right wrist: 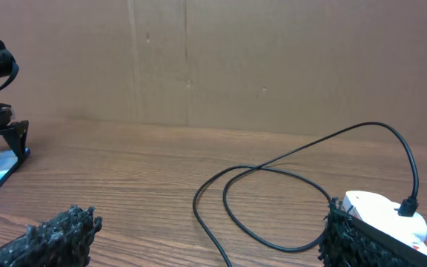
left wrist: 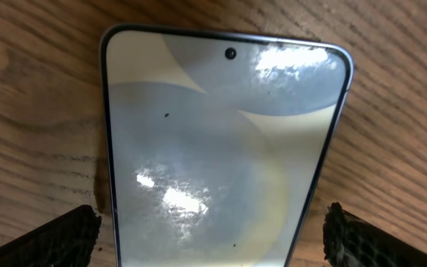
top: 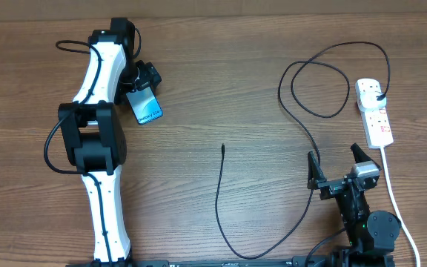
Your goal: Plug charger to phone and switch on socket
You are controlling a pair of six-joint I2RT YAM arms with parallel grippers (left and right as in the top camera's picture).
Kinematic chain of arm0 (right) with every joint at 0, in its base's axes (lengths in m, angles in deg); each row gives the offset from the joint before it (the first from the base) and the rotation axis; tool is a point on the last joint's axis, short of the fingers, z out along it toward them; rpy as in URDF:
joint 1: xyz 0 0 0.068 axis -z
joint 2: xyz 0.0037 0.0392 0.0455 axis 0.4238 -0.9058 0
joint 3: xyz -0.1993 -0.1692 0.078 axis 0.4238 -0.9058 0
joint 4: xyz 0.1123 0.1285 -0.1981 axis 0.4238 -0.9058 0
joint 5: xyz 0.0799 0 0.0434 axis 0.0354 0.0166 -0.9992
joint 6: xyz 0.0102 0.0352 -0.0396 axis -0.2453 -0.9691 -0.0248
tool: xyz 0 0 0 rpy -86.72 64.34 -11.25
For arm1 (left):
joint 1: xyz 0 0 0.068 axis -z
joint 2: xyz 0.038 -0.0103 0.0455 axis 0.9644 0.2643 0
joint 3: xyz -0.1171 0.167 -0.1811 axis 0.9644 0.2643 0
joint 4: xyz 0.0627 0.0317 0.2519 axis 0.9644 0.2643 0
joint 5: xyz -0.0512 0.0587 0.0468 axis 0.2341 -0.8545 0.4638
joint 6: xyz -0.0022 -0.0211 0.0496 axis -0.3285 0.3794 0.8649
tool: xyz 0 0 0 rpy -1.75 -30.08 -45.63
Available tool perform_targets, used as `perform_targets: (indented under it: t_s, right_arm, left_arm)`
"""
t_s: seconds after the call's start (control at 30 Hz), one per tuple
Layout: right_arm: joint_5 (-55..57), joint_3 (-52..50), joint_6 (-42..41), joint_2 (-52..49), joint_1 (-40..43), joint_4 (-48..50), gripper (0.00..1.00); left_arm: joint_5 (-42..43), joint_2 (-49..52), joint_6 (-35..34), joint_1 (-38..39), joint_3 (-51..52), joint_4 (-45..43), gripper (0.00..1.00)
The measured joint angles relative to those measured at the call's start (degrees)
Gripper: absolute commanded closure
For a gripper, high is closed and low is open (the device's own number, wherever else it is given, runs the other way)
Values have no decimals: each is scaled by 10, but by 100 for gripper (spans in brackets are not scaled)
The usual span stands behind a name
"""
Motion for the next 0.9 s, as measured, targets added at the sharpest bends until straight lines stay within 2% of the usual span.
perform_targets:
  t_s: [0.9]
  right_arm:
    - [0, 0, 0, 0, 0, 0, 0]
  left_arm:
    - [-15, 0, 0, 4, 15, -12, 0]
